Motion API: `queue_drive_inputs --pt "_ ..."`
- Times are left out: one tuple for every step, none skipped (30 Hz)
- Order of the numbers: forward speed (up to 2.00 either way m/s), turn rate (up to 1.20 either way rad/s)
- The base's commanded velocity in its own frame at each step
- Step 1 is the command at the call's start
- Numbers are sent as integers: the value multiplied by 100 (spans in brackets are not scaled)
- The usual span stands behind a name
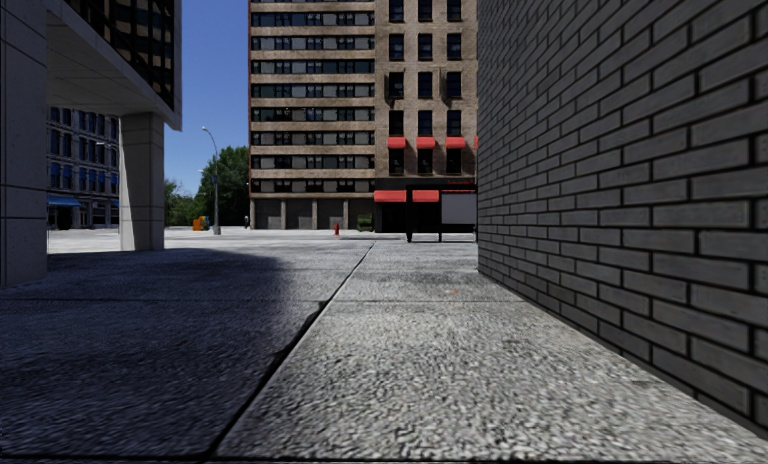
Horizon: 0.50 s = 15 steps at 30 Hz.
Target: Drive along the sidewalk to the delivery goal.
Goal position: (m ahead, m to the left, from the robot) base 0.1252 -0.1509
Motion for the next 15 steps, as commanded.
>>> queue_drive_inputs --pt "98 0" --pt "90 0" --pt "80 0" --pt "0 0" --pt "0 0" --pt "0 0" --pt "0 0" --pt "0 0" --pt "0 0" --pt "0 0" --pt "0 0" --pt "0 0" --pt "0 0" --pt "0 0" --pt "0 0"
